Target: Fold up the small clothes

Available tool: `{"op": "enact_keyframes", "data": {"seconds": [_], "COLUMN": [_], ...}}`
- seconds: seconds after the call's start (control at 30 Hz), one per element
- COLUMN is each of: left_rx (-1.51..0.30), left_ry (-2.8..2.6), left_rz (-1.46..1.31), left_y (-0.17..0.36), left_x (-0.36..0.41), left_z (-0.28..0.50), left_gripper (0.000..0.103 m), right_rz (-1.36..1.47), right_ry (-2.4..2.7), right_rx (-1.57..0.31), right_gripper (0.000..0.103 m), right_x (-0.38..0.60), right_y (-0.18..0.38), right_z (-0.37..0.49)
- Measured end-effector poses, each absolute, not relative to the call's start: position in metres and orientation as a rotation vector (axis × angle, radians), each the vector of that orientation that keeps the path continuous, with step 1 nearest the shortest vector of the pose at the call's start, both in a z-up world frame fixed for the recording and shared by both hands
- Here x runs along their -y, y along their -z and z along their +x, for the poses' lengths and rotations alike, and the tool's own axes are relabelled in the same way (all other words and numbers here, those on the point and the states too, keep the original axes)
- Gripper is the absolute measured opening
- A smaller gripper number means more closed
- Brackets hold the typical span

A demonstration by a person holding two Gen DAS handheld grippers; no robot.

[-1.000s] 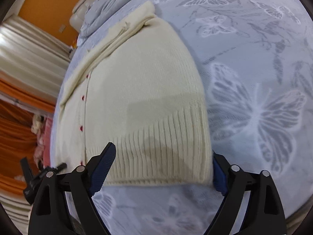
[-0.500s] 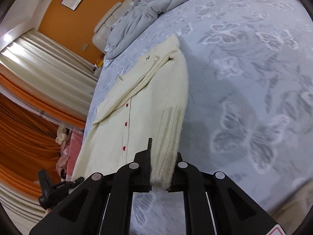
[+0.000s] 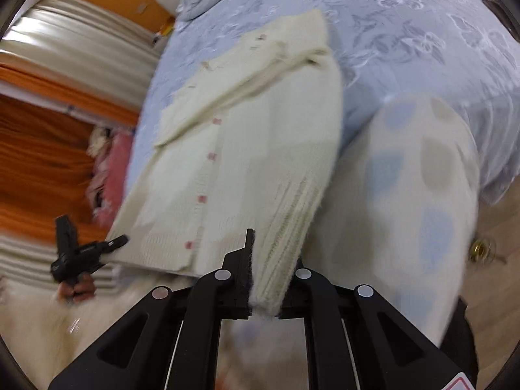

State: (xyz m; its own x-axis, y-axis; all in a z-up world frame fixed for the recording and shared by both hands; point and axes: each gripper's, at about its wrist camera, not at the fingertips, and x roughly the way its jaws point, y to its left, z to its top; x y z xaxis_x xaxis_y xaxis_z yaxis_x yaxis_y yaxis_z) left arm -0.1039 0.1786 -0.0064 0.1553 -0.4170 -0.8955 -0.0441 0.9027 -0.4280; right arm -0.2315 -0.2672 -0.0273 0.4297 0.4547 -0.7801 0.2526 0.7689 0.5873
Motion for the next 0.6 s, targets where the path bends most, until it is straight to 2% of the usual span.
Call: {"op": "enact_keyframes", "data": {"seconds": [0.1, 0.2, 0.3, 0.37, 0.4, 0.43, 0.5, 0.53, 0.57, 0.6], "left_rx": [-1.331, -1.200, -1.144, -1.134, -1.147, -1.172, -1.222, -1.227, -1.213, -1.187], "left_ry": [0.300, 0.327, 0.254, 0.228, 0.196, 0.181, 0.083, 0.043, 0.024, 0.029], "left_rz": [-0.431, -0.389, -0.349, -0.338, -0.334, -0.344, -0.344, -0.336, -0.336, -0.348], "left_y": [-0.037, -0.061, -0.046, -0.018, -0.003, 0.015, 0.048, 0.057, 0.062, 0.058], "left_x": [-0.182, -0.168, -0.148, -0.131, -0.125, -0.122, -0.118, -0.120, -0.123, -0.126], "left_z": [-0.098, -0.046, 0.033, 0.086, 0.102, 0.117, 0.141, 0.145, 0.148, 0.146], "left_gripper": [0.008, 0.009, 0.013, 0.019, 0.021, 0.025, 0.041, 0.049, 0.051, 0.054], "right_rz": [0.697, 0.721, 0.775, 0.799, 0.819, 0.833, 0.842, 0.848, 0.861, 0.876], "right_ry": [-0.182, -0.192, -0.160, -0.125, -0.087, -0.051, 0.035, 0.071, 0.081, 0.089], "right_rx": [-1.073, -0.863, -0.782, -0.798, -0.831, -0.861, -0.908, -0.909, -0.894, -0.861], "right_gripper": [0.008, 0.008, 0.009, 0.010, 0.017, 0.019, 0.021, 0.025, 0.033, 0.057], "right_x": [0.271, 0.304, 0.333, 0.344, 0.349, 0.351, 0.355, 0.358, 0.362, 0.365], "right_y": [-0.018, -0.049, -0.028, 0.004, 0.027, 0.046, 0.069, 0.074, 0.074, 0.070], "right_z": [-0.231, -0.181, -0.111, -0.062, -0.034, -0.016, 0.006, 0.010, 0.011, 0.008]}}
